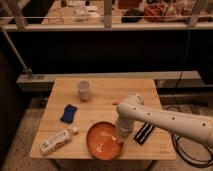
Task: Push the ceramic bowl across the table
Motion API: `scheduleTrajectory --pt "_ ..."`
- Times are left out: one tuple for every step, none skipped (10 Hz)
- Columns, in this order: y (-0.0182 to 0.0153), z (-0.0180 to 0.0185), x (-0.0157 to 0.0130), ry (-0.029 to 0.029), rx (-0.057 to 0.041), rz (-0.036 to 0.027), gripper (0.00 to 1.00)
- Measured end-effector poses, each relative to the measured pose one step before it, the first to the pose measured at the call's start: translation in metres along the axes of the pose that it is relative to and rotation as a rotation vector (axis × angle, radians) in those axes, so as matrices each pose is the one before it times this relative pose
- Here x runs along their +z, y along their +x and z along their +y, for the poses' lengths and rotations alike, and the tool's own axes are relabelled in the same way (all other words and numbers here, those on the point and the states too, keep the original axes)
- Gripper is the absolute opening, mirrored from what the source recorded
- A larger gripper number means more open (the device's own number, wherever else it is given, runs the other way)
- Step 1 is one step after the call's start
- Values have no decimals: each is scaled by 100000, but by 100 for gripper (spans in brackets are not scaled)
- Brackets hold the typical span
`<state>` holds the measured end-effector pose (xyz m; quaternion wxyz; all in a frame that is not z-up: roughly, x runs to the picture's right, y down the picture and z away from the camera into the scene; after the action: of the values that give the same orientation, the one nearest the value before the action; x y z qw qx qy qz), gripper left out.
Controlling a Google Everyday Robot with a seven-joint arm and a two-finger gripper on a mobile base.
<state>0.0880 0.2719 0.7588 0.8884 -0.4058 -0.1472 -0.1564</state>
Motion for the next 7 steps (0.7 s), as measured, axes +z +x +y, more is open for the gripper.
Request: scheduleTrajectory --pt "32 1 7 -148 -4 -88 1" --pt "54 17 -45 -237 -155 -5 1" --pt "58 -4 -60 -312 -200 -64 1" --pt "144 31 -47 -252 -44 -147 1" --pt "161 93 -55 -169 139 -105 1" --pt "269 184 -81 -230 359 -175 1" --pt "59 58 -30 -222 95 -153 1"
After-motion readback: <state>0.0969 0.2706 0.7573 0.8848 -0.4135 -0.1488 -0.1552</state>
